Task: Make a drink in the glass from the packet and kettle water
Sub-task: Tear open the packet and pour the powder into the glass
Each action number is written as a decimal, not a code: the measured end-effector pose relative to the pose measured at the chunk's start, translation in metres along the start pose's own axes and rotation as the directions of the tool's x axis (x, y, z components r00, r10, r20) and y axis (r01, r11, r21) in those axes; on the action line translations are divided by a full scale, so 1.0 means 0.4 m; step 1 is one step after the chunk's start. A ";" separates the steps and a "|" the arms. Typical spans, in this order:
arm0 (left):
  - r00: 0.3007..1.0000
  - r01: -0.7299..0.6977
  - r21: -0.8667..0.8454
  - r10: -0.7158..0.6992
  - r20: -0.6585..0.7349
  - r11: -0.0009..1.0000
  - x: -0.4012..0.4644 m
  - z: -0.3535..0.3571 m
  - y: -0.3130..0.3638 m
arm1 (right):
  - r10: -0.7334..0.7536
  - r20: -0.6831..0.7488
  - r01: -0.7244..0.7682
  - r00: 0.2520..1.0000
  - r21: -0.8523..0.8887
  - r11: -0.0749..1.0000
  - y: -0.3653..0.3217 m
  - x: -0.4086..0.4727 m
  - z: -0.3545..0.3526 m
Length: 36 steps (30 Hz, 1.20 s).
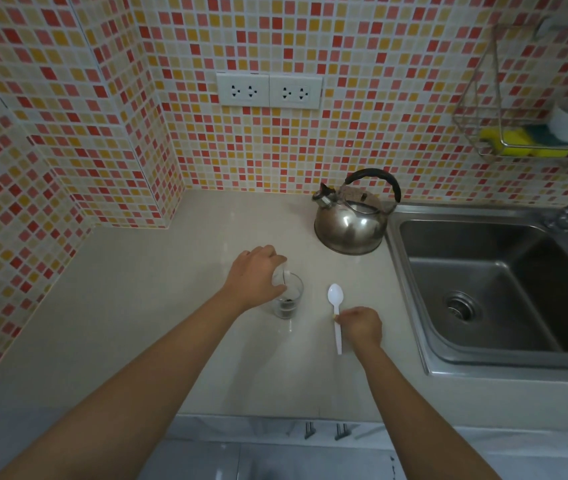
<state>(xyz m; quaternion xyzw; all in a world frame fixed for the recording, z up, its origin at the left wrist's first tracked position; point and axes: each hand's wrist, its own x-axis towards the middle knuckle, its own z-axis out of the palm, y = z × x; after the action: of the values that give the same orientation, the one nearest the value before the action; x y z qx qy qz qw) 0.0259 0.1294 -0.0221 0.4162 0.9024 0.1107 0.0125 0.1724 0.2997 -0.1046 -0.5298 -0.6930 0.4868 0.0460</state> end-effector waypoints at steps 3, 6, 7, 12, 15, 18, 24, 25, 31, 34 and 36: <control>0.999 0.037 -0.051 -0.039 -0.024 0.998 0.006 0.002 0.004 | -0.061 -0.130 0.059 0.990 -0.026 0.998 -0.016 -0.017 -0.006; 0.994 0.083 -0.151 -0.092 -0.050 0.985 0.010 0.004 0.012 | -0.268 -0.202 0.266 0.942 -0.036 0.963 -0.075 -0.048 0.004; 0.991 0.108 -0.207 -0.123 -0.060 0.972 0.010 0.003 0.015 | -0.331 -0.153 0.332 0.931 -0.020 0.943 -0.102 -0.058 0.010; 0.966 0.170 -0.404 -0.233 -0.113 0.899 0.014 -0.003 0.038 | -0.425 0.168 0.404 0.889 0.144 0.903 -0.224 -0.090 0.041; 0.958 0.174 -0.471 -0.259 -0.123 0.865 0.012 -0.007 0.044 | -0.450 0.200 0.411 0.871 0.209 0.888 -0.252 -0.091 0.050; 0.947 0.195 -0.576 -0.305 -0.099 0.794 0.008 -0.010 0.035 | -0.482 0.182 0.447 0.857 0.202 0.872 -0.262 -0.081 0.046; 0.941 0.150 -0.805 -0.331 -0.062 0.575 -0.001 -0.031 -0.004 | -0.578 0.188 0.560 0.794 0.143 0.816 -0.270 -0.077 0.026; 0.948 0.158 -0.814 -0.317 -0.033 0.559 -0.002 -0.037 -0.006 | -0.594 0.189 0.577 0.782 0.139 0.805 -0.271 -0.080 0.024; 0.969 0.192 -0.792 -0.238 0.060 0.580 -0.005 -0.058 -0.014 | -0.695 0.210 0.705 0.688 0.033 0.708 -0.280 -0.094 0.011; 0.973 0.185 -0.787 -0.222 0.063 0.588 -0.005 -0.065 -0.012 | -0.699 0.218 0.712 0.681 0.025 0.702 -0.283 -0.099 0.010; 0.978 0.176 -0.770 -0.200 0.064 0.613 -0.005 -0.070 -0.010 | -0.690 0.229 0.703 0.687 0.031 0.710 -0.283 -0.101 0.007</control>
<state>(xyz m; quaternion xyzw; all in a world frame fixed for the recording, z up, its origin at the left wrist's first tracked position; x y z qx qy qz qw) 0.0209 0.1203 0.0040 0.2722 0.8067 0.4897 0.1878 0.1104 0.2705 -0.0060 -0.1698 -0.8568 0.4684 0.1331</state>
